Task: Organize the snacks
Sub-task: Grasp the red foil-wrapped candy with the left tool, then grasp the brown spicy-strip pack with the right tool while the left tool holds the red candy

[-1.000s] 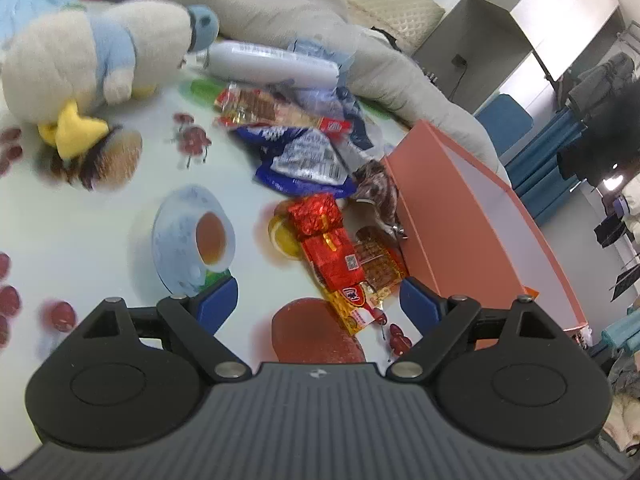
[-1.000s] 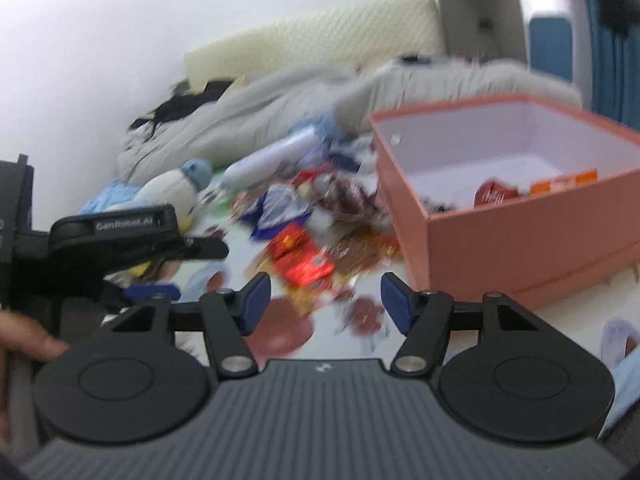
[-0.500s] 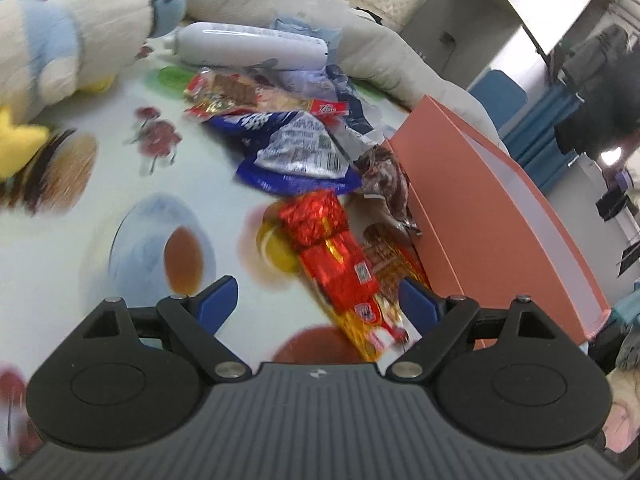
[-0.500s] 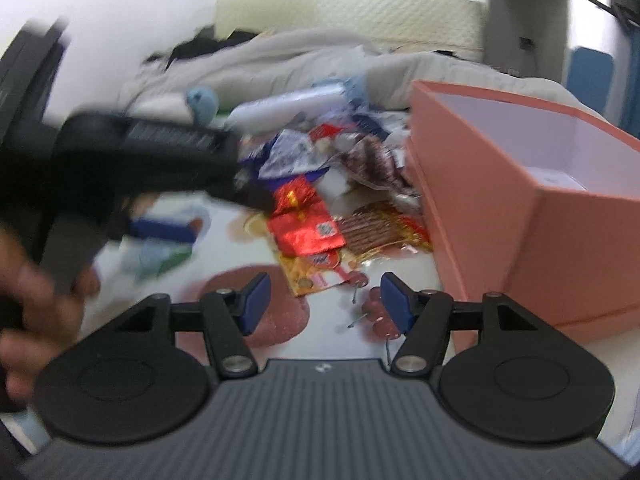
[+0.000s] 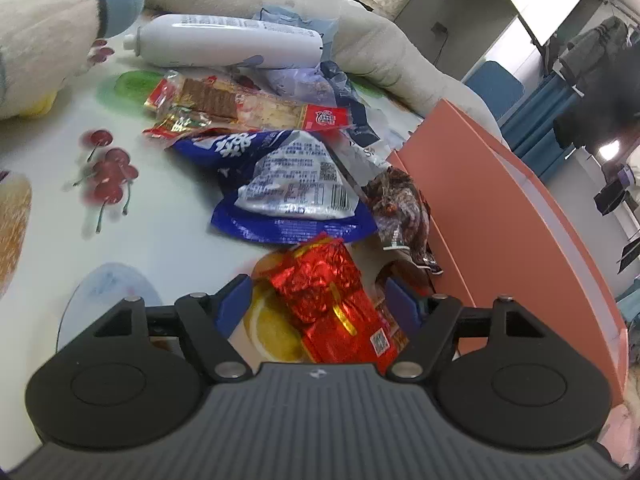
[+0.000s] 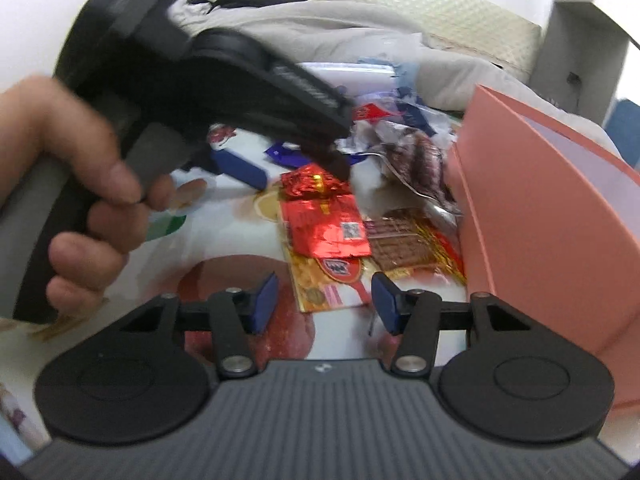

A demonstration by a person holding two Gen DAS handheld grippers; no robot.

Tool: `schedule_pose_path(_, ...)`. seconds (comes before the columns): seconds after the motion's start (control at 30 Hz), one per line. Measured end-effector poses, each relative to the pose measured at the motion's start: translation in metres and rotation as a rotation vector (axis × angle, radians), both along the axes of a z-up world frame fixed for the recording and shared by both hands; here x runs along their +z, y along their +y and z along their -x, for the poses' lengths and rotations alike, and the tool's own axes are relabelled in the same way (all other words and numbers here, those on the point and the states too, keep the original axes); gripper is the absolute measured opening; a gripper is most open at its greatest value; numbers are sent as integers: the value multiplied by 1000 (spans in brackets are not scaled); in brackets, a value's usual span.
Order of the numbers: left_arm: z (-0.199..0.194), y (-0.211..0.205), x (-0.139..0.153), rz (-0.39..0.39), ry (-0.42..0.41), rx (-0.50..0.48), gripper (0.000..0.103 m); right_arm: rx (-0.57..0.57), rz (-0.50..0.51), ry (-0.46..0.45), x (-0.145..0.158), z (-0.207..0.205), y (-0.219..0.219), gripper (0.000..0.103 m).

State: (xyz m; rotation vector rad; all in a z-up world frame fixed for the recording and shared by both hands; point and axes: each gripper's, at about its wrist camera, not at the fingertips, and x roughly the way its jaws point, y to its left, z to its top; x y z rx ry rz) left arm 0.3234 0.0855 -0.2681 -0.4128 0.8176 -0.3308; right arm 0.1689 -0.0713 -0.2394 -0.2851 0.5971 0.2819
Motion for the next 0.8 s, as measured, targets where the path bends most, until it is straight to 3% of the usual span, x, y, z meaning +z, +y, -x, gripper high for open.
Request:
schedule_pose_path(0.17, -10, -3, -1, -16, -9, 13, 73, -11, -118, 89, 0, -14, -15, 53)
schedule_pose_path(0.23, -14, -4, -2, -20, -11, 15, 66, 3, -139, 113, 1, -19, -19, 55)
schedule_pose_path(0.3, -15, -5, -4, -34, -17, 17, 51, 15, -145, 122, 0, -21, -19, 53)
schedule_pose_path(0.4, -17, -5, -5, -25, -14, 11, 44, 52, -147, 134, 0, -20, -18, 42)
schedule_pose_path(0.43, -17, -5, -5, -21, -14, 11, 43, 70, -147, 140, 1, -20, -16, 33)
schedule_pose_path(0.53, -15, -2, -5, -3, -3, 4, 41, 102, -126, 150, 3, -18, -8, 21)
schedule_pose_path(0.8, 10, 20, 0, 31, 19, 36, 40, 150, -173, 237, 7, -23, -20, 20)
